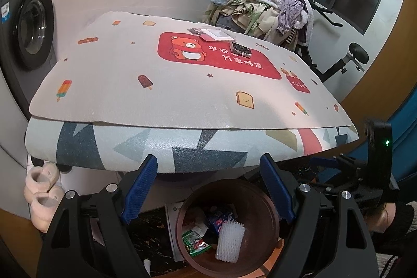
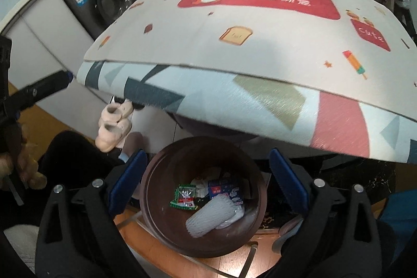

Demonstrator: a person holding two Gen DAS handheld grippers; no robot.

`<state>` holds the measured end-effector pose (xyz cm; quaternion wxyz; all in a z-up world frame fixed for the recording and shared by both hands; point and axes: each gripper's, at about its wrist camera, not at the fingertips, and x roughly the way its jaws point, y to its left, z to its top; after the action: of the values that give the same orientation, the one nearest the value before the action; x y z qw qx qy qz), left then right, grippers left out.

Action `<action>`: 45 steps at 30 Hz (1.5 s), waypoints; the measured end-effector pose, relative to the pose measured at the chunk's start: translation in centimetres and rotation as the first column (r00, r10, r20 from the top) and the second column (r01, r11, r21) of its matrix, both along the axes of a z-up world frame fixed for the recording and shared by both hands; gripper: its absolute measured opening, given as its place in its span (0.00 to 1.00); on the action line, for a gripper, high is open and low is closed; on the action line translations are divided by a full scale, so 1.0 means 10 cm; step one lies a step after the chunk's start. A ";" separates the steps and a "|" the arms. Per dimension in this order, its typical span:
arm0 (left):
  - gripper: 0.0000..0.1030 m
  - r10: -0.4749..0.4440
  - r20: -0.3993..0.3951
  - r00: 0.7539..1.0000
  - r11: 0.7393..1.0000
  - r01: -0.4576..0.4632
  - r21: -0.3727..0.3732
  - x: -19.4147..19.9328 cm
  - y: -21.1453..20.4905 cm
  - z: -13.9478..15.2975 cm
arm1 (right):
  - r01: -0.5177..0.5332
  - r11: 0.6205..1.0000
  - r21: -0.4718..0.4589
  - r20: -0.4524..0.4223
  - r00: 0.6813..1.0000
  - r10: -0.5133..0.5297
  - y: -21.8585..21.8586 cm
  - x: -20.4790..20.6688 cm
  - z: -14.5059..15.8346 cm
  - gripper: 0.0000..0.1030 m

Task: Collect trash
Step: 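Move both open tools back over the table toward the remaining items, then grasp the black Face tissue pack with the right tool while the left tool grasps the clear plastic package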

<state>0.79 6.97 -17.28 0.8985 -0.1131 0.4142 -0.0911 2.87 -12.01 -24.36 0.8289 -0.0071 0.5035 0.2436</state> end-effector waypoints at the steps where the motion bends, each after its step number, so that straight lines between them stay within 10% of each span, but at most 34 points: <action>1: 0.76 0.001 0.001 1.000 1.000 -0.001 0.002 0.02 0.01 0.00 | 0.009 1.000 0.002 0.002 1.000 -0.009 -0.02 0.03 0.01 0.91; 20: 0.76 0.033 -0.043 0.999 0.999 -0.033 -0.011 0.42 0.19 -0.15 | 0.143 0.990 0.009 0.024 0.989 -0.143 -0.37 0.84 0.08 0.91; 45: 0.94 0.107 -0.041 0.993 0.994 -0.106 0.040 1.56 0.69 -0.33 | 0.306 0.946 -0.107 0.055 0.952 -0.302 0.09 3.88 -0.14 0.92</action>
<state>16.40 13.92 -20.61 0.8949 -0.1199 0.4286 -0.0327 41.63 -11.10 -25.79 0.8642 0.0187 0.4958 0.0835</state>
